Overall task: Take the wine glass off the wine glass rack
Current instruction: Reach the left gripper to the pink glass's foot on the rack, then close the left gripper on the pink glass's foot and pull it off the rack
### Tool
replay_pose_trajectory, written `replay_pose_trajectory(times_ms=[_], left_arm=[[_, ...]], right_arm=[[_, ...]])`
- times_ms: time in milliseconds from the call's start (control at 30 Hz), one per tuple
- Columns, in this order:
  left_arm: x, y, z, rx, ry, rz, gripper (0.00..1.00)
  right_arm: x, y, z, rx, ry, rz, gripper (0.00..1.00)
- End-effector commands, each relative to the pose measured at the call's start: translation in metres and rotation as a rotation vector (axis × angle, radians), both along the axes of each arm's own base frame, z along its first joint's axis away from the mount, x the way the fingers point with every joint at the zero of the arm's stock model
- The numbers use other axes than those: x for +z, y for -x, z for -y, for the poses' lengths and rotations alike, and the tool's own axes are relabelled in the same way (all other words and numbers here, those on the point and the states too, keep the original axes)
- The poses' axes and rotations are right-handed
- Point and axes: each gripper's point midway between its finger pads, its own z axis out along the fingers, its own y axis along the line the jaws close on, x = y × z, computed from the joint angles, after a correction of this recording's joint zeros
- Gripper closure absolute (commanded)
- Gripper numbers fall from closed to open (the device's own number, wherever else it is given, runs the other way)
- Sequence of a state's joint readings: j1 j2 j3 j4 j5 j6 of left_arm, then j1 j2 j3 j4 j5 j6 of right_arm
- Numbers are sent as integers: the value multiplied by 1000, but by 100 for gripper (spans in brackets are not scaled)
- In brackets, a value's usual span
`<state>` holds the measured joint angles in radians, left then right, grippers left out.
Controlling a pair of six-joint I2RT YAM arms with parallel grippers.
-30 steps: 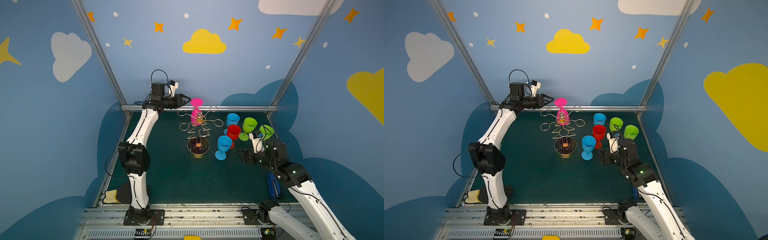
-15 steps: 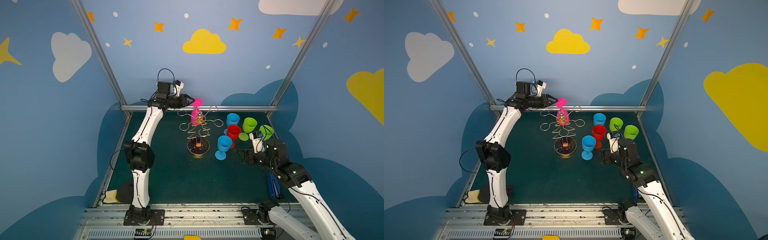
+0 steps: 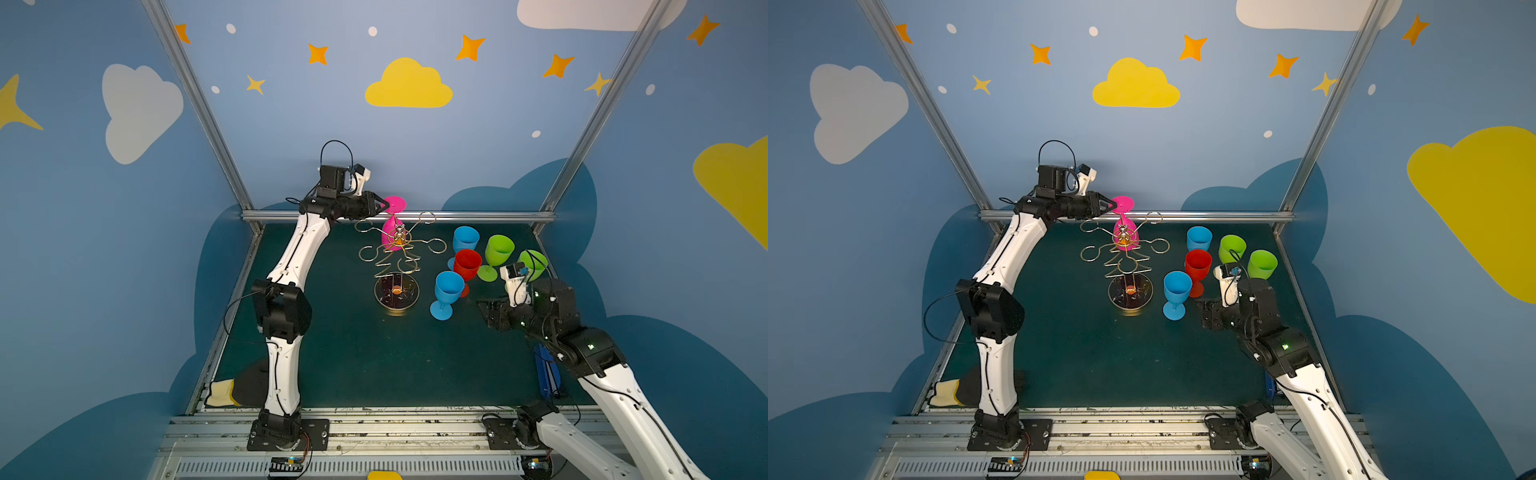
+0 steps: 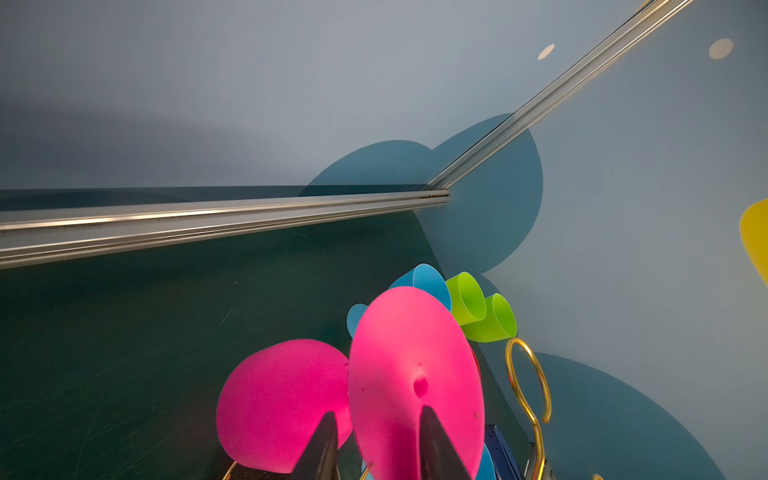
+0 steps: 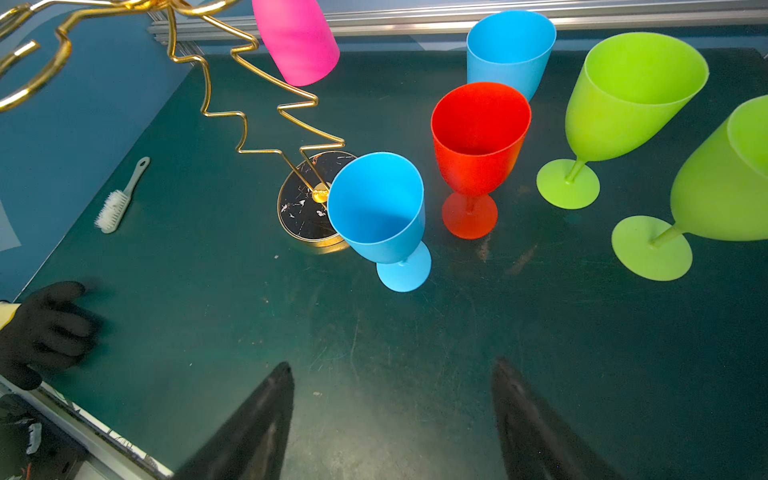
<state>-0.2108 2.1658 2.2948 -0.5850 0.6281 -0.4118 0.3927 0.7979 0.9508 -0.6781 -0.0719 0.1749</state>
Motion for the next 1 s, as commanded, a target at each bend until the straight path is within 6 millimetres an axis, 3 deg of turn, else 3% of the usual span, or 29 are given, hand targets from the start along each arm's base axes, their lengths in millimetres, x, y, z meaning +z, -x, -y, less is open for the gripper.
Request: replay_pose_trajectory(times_ms=[0,533,967], left_arm=[[10,-2,0,2,6,29,73],[26,0,10,-31,92,8,95],[71,17,13,-94,222,32,97]], right_arm=[[-4,3,4,-4,15,-6,26],[-4,6,5,-4,14,-6,26],[0,5,3,4,6,-5,26]])
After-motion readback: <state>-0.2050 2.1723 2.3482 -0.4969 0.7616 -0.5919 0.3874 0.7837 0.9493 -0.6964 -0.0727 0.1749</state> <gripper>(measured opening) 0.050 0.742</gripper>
